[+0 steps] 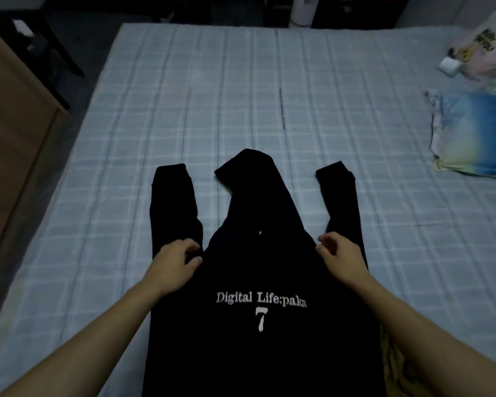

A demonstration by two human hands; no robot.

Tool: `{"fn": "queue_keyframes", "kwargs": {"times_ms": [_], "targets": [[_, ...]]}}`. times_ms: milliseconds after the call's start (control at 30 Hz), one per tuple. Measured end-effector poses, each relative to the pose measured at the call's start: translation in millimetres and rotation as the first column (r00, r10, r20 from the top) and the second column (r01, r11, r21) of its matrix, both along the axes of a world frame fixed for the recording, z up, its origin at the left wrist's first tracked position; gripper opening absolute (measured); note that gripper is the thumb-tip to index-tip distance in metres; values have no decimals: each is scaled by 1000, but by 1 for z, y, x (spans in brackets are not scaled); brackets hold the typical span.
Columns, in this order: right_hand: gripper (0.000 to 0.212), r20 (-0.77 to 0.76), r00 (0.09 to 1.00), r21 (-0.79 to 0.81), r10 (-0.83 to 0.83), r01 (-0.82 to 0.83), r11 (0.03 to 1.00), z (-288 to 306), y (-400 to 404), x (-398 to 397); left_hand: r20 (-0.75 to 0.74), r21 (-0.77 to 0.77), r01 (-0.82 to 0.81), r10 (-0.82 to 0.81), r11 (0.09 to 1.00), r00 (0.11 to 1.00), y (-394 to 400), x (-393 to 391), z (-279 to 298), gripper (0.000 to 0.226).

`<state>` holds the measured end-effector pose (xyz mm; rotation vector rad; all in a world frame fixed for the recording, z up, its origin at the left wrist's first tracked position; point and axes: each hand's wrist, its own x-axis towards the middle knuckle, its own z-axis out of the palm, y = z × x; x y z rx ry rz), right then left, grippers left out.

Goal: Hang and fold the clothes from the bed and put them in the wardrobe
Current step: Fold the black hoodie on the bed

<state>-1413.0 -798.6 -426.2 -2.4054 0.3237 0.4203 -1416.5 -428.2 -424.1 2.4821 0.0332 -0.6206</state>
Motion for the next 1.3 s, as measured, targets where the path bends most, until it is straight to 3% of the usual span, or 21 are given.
{"fn": "queue_keyframes", "kwargs": {"times_ms": [200,333,467,533,633,700,767,833,933,1167,1200,1300], "targets": [[36,-8,1000,50,-29,29,998,-53,11,90,-50,-118,-111,106,987,993,-9,95,-54,31],[59,-36,999,43,-23,25,999,-86,20,151,-104,-182,-249,233,951,967,-23,155,-91,36],[77,-120,993,82,5,4,997,-117,29,195,-263,-261,-446,381,856,886,-45,204,-130,62],[81,-169,986,142,2,22,990,-127,35,211,-370,-345,-567,447,748,815,-60,222,-141,75],[76,-158,987,221,3,33,975,-138,43,227,-547,-443,-745,509,498,665,-82,245,-143,60],[58,-87,996,204,-16,33,978,-144,47,235,-574,-452,-811,575,371,583,-90,257,-145,49],[38,-31,999,177,-42,47,983,-146,48,240,-596,-462,-847,614,264,517,-91,264,-147,56],[24,-4,999,216,-40,40,976,-146,44,242,-621,-480,-851,603,213,501,-92,264,-140,55],[25,74,997,280,-2,-19,960,-136,33,237,-549,-566,-788,602,242,579,-95,254,-114,36],[25,287,953,369,99,-206,906,-76,23,190,-294,-778,-542,577,318,762,-80,169,-31,28],[25,318,941,376,118,-239,895,-67,23,180,-219,-786,-495,582,371,783,-77,151,-21,28],[23,388,903,350,185,-330,876,-43,22,147,78,-694,-328,519,641,851,-69,92,7,27]]}}
